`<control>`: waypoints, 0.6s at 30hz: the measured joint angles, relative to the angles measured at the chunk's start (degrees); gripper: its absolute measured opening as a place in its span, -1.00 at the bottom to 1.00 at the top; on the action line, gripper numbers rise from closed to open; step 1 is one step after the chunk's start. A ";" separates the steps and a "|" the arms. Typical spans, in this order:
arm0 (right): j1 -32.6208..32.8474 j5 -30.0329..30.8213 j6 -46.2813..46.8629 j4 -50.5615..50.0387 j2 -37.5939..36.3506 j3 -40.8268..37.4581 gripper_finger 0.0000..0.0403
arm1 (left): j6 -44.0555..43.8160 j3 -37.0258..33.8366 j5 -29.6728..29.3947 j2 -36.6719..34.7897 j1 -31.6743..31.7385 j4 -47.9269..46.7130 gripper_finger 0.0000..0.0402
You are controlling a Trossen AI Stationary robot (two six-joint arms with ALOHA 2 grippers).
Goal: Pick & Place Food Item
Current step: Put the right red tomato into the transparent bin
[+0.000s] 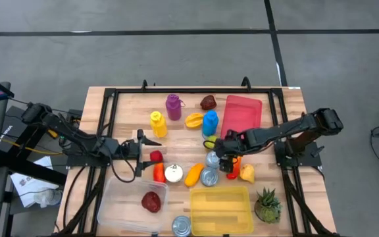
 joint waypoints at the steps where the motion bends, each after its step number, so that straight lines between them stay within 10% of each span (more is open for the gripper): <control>1: 0.01 0.50 0.13 -0.57 0.00 0.00 0.54 | 0.08 0.00 0.00 0.06 0.00 -0.11 0.51; 18: -1.14 2.39 -0.27 -1.86 1.03 -5.09 0.54 | 0.21 0.01 0.02 -0.03 -0.02 -0.65 0.50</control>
